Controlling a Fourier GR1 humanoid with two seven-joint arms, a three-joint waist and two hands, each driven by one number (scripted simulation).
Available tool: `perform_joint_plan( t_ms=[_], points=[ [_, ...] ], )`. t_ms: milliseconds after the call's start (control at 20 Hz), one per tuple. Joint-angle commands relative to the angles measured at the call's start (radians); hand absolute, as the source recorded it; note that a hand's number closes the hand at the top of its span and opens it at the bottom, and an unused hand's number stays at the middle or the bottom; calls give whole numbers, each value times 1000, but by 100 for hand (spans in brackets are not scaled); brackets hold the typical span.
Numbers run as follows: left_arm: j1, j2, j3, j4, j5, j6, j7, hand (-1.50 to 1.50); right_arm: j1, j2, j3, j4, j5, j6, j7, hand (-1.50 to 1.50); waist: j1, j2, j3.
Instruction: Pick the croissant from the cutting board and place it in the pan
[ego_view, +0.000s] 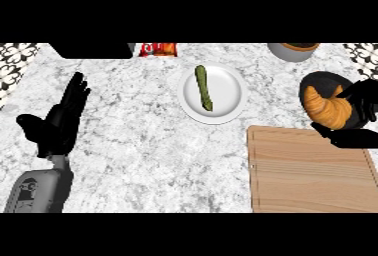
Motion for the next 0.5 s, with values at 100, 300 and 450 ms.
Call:
perform_joint_plan(
  t_ms=[100,300,450],
  points=[
    [-8,13,-1,-10,19,-36,7,0,-168,-149,-102,469,48,-200,-207,150,24,7,2],
    [-52,0,-11,0,6,-19,16,0,-228,-233,-101,682,158,-367,-304,150,42,17,3],
    [-44,-14,-19,-1,1,-11,15,0,-311,-268,-129,878,178,-466,-333,150,56,21,4]
  ],
)
